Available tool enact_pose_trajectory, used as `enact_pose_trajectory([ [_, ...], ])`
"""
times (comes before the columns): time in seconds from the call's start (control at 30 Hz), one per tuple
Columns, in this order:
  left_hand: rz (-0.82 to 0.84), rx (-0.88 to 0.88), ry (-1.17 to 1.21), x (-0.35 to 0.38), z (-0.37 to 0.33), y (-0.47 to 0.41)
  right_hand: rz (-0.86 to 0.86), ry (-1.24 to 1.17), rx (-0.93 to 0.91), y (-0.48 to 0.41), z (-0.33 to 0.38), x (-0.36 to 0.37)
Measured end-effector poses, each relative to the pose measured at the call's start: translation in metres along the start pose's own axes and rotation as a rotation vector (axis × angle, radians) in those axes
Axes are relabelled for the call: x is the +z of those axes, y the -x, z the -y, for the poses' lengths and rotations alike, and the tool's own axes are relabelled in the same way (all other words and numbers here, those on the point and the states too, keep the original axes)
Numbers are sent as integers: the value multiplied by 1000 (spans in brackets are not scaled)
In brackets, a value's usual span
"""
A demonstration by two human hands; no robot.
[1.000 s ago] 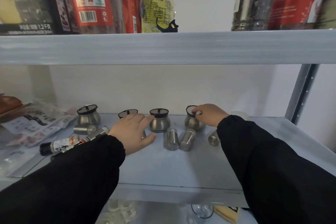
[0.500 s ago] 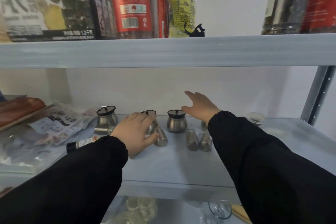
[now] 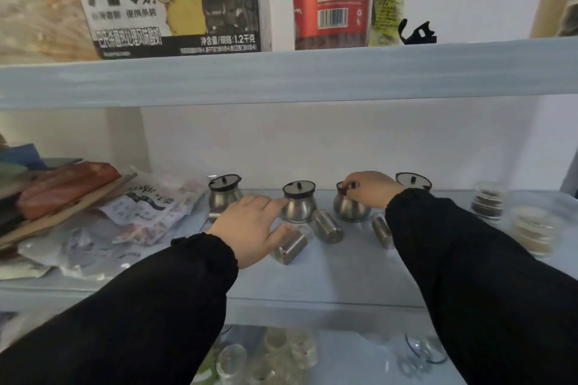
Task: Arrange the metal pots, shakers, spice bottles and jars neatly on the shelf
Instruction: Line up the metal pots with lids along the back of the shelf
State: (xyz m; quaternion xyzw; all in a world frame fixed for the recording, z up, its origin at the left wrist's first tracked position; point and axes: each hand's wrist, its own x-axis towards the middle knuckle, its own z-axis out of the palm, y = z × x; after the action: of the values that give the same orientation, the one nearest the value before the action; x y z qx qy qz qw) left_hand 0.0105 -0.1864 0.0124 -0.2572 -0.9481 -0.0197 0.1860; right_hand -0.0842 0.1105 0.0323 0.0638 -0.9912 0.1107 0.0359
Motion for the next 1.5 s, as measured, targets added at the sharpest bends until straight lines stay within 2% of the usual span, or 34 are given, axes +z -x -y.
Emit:
enact_pose_trajectory([
  [0.13,15,42,1,3,2,2,56,54,39,10,-14,-14],
  [0.3,4,22,11,3,-1,-7,-27,44,65,15,-18,-15],
  [0.47,-4,7,22,1,-9,-19,-24,140,50,10,-18,-13],
  [0.67,19,-7,0,5,-19,-27,124,105,-24,-3,-30,-20],
  [0.83,23,-49,-1,8,-25,-33,22,-30,1,-5,-38,-20],
  [0.93,23,-66,7,9,-28,-36,-1,8,6,-10,-43,-14],
  [1.2,13,-90,20,10,-35,-43,139,7,-95,-13,-51,-29],
  [1.33,4,-94,14,10,-37,-45,77,-85,-67,-12,-58,-23],
  [1.5,5,-110,10,9,-39,-46,26,43,-61,-14,-59,-19],
])
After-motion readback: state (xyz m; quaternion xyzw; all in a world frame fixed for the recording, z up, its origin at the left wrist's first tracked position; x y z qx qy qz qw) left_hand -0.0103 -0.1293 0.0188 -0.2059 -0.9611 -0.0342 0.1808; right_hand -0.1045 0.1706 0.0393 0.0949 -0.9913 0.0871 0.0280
